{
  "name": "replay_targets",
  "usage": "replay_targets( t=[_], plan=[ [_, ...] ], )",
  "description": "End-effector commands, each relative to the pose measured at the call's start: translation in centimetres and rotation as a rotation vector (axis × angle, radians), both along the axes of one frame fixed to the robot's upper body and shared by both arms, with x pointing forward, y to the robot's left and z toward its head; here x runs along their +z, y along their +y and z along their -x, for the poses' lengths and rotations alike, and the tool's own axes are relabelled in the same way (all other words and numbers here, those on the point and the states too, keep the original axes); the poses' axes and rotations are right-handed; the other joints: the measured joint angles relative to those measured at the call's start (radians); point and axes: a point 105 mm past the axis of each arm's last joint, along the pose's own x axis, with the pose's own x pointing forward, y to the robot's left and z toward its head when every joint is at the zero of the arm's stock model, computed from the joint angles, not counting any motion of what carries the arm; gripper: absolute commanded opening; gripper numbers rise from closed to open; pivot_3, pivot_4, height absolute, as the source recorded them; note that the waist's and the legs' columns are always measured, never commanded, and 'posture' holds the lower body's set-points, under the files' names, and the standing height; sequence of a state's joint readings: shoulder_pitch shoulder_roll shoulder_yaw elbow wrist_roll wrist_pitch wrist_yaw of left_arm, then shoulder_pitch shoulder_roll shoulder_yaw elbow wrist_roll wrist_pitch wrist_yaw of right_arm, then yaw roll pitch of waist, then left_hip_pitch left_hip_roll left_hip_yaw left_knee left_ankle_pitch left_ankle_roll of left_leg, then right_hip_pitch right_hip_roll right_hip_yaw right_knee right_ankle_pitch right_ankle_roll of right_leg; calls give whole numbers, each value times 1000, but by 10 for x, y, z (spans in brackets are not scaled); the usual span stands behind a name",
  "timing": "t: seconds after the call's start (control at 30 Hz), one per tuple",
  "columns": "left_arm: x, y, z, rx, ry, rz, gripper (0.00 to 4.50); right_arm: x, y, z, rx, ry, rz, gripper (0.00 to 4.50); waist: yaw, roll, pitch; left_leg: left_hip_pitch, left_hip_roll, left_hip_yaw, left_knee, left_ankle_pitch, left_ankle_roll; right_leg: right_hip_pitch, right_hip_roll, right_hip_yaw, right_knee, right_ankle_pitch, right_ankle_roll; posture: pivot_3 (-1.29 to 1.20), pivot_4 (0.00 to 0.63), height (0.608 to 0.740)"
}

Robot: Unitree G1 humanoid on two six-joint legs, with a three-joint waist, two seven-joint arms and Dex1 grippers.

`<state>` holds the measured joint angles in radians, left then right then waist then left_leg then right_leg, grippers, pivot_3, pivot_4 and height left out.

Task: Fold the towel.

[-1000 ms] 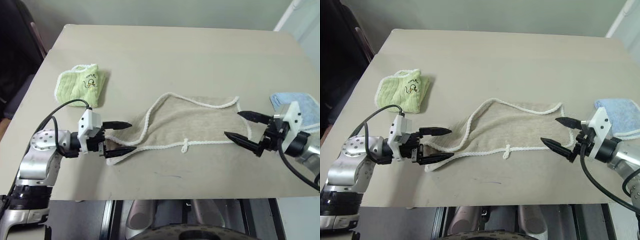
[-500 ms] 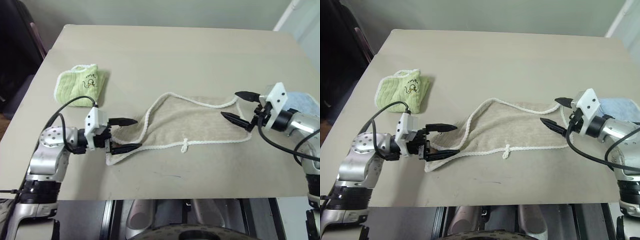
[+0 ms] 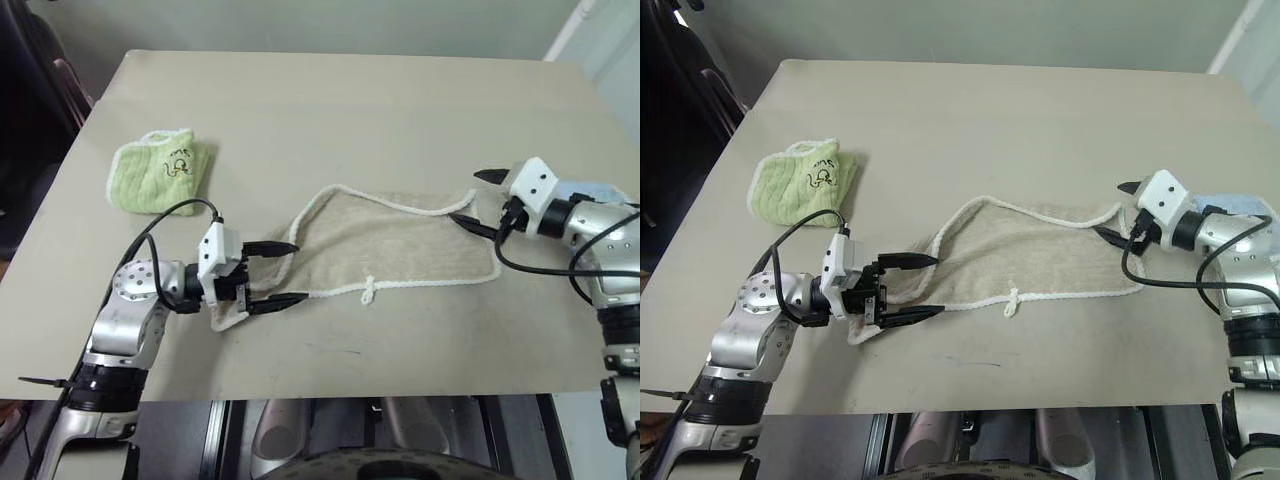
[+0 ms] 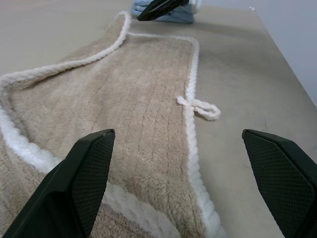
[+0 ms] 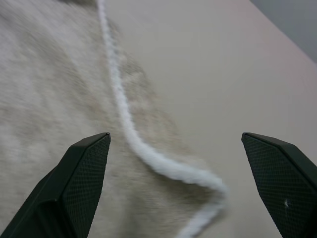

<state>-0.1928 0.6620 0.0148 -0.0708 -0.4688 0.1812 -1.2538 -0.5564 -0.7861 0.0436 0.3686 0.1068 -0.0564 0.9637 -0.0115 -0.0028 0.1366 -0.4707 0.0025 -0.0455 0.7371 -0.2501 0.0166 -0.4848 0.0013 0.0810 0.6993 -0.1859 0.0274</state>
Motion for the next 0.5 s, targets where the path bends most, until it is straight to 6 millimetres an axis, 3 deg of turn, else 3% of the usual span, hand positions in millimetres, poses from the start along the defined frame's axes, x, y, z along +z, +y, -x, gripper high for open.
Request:
replay_targets(
  t=[0.03, 0.23, 0.5],
  plan=[
    [9, -13, 2, -22, -50, 3, 4446, 2, -3, -11, 7, -67, 87, 4500, 0, 0, 0, 0, 0, 0, 0, 0, 0, 0, 0, 0, 0, 0, 0, 0, 150, 697],
    [19, -20, 0, -14, -69, 0, 4446, 1, -4, -21, 40, -96, 168, 4500, 1, 1, 0, 0, 0, 0, 0, 0, 0, 0, 0, 0, 0, 1, 0, 0, 150, 697],
    [27, -24, -4, -9, -78, 1, 4446, -2, -7, -19, 94, -82, 222, 4500, 0, 1, 0, 0, 1, 0, 0, 0, 0, 1, -1, -1, 0, 1, 0, 0, 150, 697]
  ],
)
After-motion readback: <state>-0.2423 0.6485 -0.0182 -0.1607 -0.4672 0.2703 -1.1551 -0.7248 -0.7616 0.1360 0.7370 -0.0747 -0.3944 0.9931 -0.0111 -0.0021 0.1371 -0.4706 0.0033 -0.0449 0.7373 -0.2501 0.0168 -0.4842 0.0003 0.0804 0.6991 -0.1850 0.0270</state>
